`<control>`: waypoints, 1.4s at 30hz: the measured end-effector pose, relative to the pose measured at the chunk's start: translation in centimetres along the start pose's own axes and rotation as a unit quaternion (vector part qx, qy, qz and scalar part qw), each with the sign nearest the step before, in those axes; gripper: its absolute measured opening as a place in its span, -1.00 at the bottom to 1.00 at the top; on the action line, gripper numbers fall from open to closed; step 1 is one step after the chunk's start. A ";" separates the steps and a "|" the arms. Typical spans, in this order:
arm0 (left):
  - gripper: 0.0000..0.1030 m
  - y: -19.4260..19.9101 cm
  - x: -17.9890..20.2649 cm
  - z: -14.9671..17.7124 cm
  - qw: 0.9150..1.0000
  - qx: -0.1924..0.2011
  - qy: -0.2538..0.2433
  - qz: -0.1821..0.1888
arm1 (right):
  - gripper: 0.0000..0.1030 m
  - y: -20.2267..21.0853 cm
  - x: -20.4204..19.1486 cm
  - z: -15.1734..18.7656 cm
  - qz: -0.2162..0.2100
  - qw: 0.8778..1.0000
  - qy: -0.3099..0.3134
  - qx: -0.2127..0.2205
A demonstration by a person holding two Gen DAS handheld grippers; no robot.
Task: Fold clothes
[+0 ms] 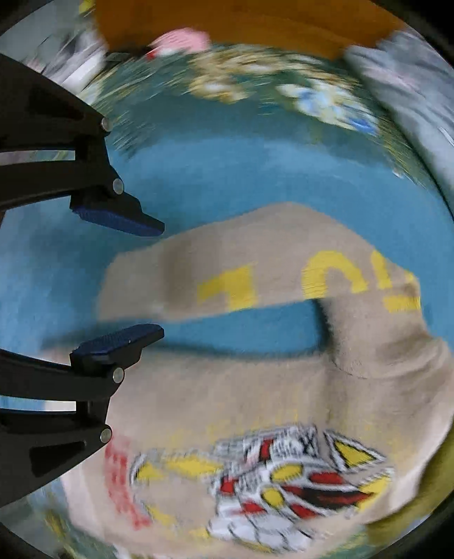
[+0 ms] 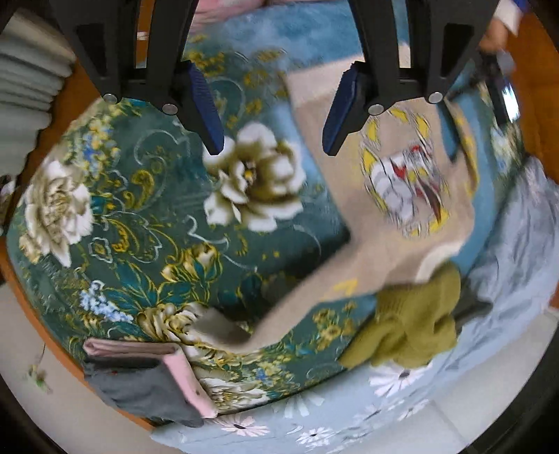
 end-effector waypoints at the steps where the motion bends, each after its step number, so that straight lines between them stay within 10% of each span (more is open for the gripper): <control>1: -0.02 0.0 -0.5 -0.6 1.000 0.006 -0.009 -0.014 | 0.21 0.0 -0.2 0.9 0.006 1.000 -0.001 -0.002; 3: -0.88 0.1 -1.9 -1.5 0.999 0.017 -0.007 -0.026 | 0.21 0.0 -0.5 2.8 0.017 1.000 -0.004 -0.007; 4: -0.98 0.3 -3.0 -1.8 0.999 0.024 0.005 -0.023 | 0.21 0.0 -0.7 3.4 0.020 1.000 -0.005 -0.010; 10: -1.00 1.8 -11.5 -3.2 0.994 0.062 0.092 0.003 | 0.22 -0.6 -2.1 3.5 0.018 1.000 -0.005 -0.019; 14: -1.00 2.3 -14.1 -3.9 0.983 0.050 0.119 0.129 | 0.22 -1.0 -3.1 3.7 0.016 1.000 -0.004 -0.025; 16: -0.71 3.4 -13.1 -4.1 0.979 0.066 0.117 0.151 | 0.22 -1.3 -3.6 3.7 0.016 0.999 -0.003 -0.029; 18: 0.04 4.6 -11.4 -4.3 0.973 0.081 0.115 0.184 | 0.22 -1.9 -4.4 3.9 0.018 0.999 0.001 -0.040; 21: 0.20 5.2 -7.1 -4.6 0.968 0.075 0.086 0.225 | 0.22 -2.0 -5.5 3.9 0.012 0.999 0.009 -0.042; 29: 0.21 1.2 1.7 -3.4 0.997 0.011 -0.054 0.059 | 0.26 -1.9 -5.9 4.3 0.022 0.999 0.015 -0.047; 31: -0.34 1.1 1.0 -3.0 0.998 0.024 -0.059 0.024 | 0.26 -2.1 -5.7 4.5 0.025 0.998 0.011 -0.051; 33: -0.90 1.0 -1.0 -2.7 0.999 0.023 -0.033 0.029 | 0.26 -2.3 -5.5 4.8 0.024 0.998 0.008 -0.054; 42: -0.96 1.1 -16.6 -3.5 0.988 0.033 0.147 0.039 | 0.26 -3.4 -6.4 4.8 0.018 0.998 0.012 -0.066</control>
Point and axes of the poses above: each gripper's, at about its wrist camera, not at the fingertips, and y roughly against the way its jaws point, x to its right, z to its underside, the point moved 8 cm from there along -y, roughly the way its jaws point, and after that the axes turned 14 degrees about -x, right-handed, at the moved point
